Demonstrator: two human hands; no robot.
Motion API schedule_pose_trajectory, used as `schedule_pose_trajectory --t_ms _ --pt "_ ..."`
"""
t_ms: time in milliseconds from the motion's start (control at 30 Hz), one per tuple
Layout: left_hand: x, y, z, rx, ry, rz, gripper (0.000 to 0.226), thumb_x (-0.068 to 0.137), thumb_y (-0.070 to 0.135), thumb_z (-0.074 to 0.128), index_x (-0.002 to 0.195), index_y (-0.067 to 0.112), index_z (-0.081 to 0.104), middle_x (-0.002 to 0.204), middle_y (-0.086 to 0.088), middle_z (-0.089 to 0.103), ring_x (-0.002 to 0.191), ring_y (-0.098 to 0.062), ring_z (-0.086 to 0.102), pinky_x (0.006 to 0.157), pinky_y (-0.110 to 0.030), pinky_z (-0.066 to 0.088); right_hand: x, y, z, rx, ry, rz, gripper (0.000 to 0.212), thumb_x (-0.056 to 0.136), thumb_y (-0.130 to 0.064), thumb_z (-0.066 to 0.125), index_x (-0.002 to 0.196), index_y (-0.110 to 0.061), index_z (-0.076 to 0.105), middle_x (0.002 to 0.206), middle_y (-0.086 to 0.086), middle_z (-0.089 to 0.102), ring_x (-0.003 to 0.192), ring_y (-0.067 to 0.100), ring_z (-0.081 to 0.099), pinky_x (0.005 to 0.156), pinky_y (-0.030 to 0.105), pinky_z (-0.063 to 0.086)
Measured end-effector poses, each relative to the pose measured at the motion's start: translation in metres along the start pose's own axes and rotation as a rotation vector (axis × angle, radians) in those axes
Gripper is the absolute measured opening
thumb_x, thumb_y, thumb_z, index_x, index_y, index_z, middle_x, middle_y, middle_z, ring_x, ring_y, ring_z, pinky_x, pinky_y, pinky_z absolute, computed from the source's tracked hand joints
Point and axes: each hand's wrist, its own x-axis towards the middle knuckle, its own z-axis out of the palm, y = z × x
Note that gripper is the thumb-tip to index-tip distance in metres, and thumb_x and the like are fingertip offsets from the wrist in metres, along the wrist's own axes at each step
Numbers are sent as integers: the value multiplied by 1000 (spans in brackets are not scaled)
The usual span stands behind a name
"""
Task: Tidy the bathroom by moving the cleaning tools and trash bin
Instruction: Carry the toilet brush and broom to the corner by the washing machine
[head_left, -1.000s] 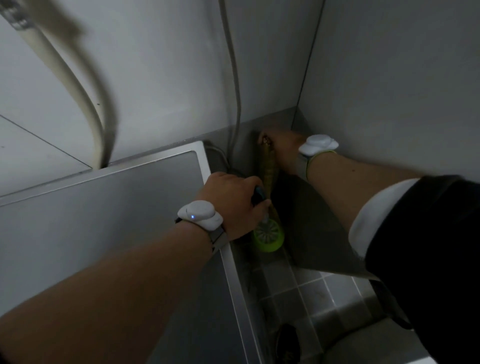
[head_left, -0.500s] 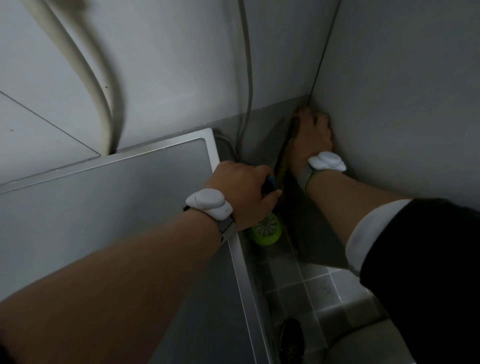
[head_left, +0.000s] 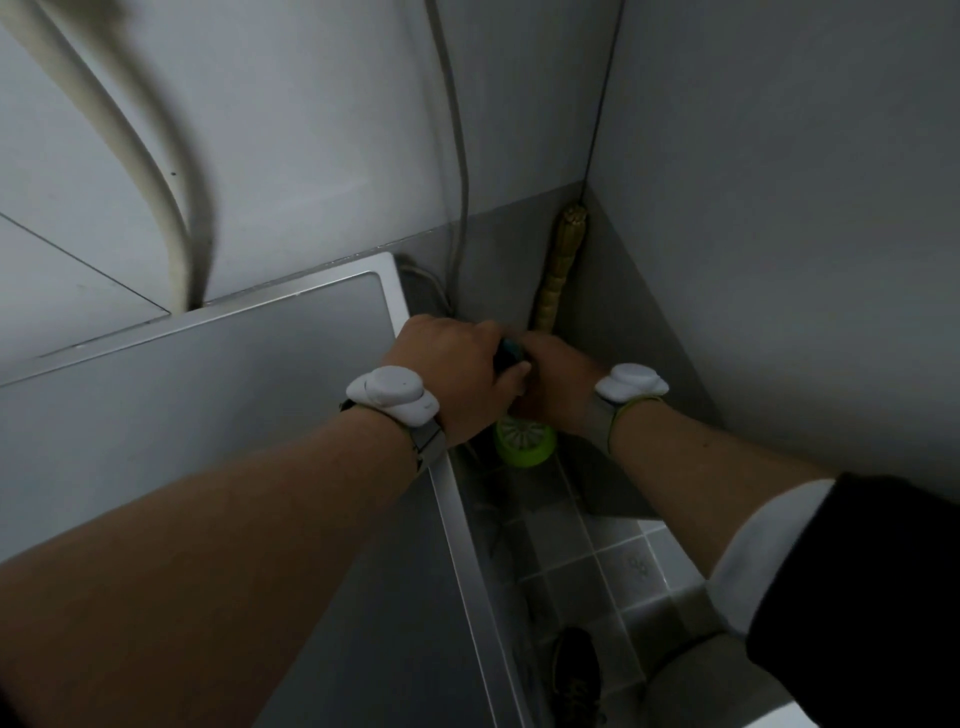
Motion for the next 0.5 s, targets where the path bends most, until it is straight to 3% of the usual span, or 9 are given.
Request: schedule_pose_trajectory --t_ms 133,267,367,500 --pt "-1 3 -5 -22 15 19 41 85 62 46 111 34 61 89 6 72 83 -20 68 82 -31 46 0 -6 6 -6 23 28 22 94 -20 59 102 -2 69 102 18 68 95 32 65 84 44 52" --pt "-4 3 -9 -82 21 13 39 83 60 47 112 36 60 80 8 71 76 -17 68 76 -26 45 -6 15 21 -63 85 127 32 87 -30 67 111 -9 66 113 11 64 101 29 63 84 35 53" --pt "-3 1 -8 -87 20 43 36 84 57 47 109 38 64 81 11 72 76 -13 68 77 -24 48 -9 34 48 -1 132 237 34 85 -26 69 115 -12 63 111 10 64 100 29 63 83 32 51" --pt "-4 2 -5 -106 28 74 35 85 55 44 107 42 69 89 12 74 83 -12 69 79 -32 53 1 57 85 107 155 347 44 86 -23 65 128 -16 56 115 8 67 104 29 64 89 38 54"
